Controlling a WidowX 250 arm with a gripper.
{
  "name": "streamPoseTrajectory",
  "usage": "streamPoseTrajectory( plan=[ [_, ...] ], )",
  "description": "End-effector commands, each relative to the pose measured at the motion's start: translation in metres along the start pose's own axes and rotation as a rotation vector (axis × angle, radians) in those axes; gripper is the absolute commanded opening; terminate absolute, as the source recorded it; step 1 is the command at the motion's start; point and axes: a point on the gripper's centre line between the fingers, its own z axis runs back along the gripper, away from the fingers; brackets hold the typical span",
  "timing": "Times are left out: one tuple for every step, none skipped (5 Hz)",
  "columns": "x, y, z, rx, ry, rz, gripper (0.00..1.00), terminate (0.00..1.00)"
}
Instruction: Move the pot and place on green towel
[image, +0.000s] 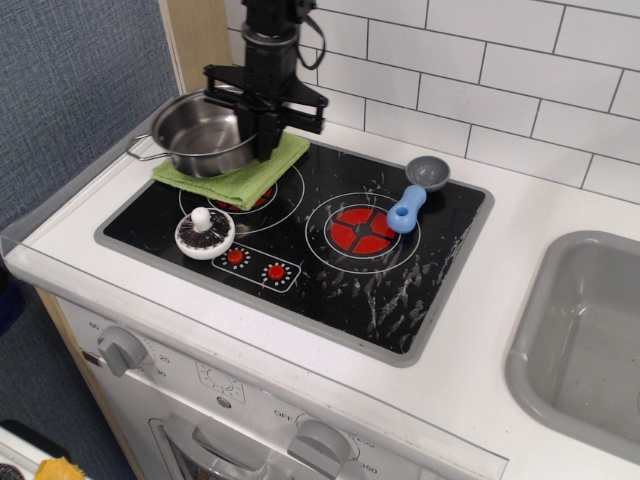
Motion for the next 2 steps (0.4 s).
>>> streamPoseTrajectory(
  plan=[
    [-0.0044, 0.014, 0.0079, 0.007, -0.01, -0.004, 1.0, 0.0],
    [0.0004, 0.0098, 0.0085, -0.007, -0.022, -0.015, 1.0, 0.0]
  ],
)
